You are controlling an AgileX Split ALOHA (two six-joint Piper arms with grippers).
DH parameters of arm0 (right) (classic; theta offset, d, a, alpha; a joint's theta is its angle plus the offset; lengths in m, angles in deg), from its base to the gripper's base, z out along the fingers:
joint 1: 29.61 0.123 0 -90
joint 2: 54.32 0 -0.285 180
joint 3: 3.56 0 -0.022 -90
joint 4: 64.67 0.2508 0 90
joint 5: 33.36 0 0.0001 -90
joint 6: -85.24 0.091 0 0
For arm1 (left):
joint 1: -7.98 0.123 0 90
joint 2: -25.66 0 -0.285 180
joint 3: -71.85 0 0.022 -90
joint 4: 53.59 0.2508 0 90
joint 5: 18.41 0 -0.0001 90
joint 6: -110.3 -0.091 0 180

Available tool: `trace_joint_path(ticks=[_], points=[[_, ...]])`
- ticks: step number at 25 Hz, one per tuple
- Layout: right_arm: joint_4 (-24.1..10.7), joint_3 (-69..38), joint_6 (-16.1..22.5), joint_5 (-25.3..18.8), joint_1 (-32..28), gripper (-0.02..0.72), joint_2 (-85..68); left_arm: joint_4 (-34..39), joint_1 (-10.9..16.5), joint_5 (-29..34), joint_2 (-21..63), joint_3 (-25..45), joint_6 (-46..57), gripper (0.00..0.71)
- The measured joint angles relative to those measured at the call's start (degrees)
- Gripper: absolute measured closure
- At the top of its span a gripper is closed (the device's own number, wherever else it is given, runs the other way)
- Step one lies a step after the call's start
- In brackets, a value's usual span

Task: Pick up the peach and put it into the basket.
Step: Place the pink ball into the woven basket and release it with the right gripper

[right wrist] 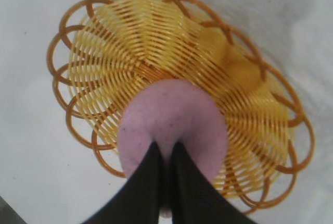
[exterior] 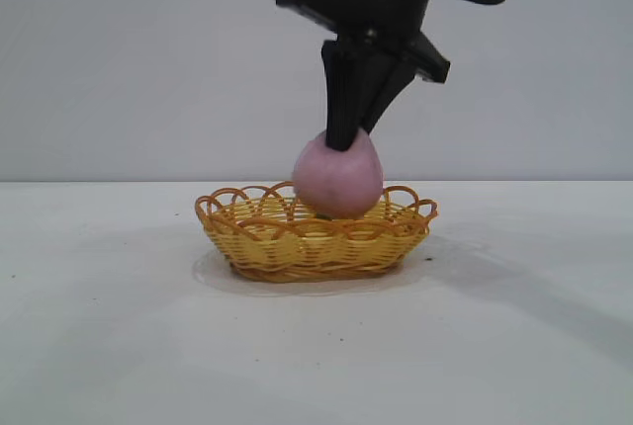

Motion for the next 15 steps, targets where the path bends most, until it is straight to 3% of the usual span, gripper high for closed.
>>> trace_joint_path(ticks=[3, 9, 15], points=[[1.7, 0.0, 0.0, 0.1, 0.0, 0.648, 0.5, 0.0, 0.0, 0.0, 0.0, 0.0, 0.0, 0.175], [2.8, 0.0, -0.1, 1.3, 0.0, 0.446, 0.5, 0.0, 0.0, 0.0, 0.0, 0.0, 0.0, 0.175], [0.1, 0.0, -0.1, 0.7, -0.4, 0.460, 0.5, 0.0, 0.0, 0.0, 0.0, 0.0, 0.0, 0.175]])
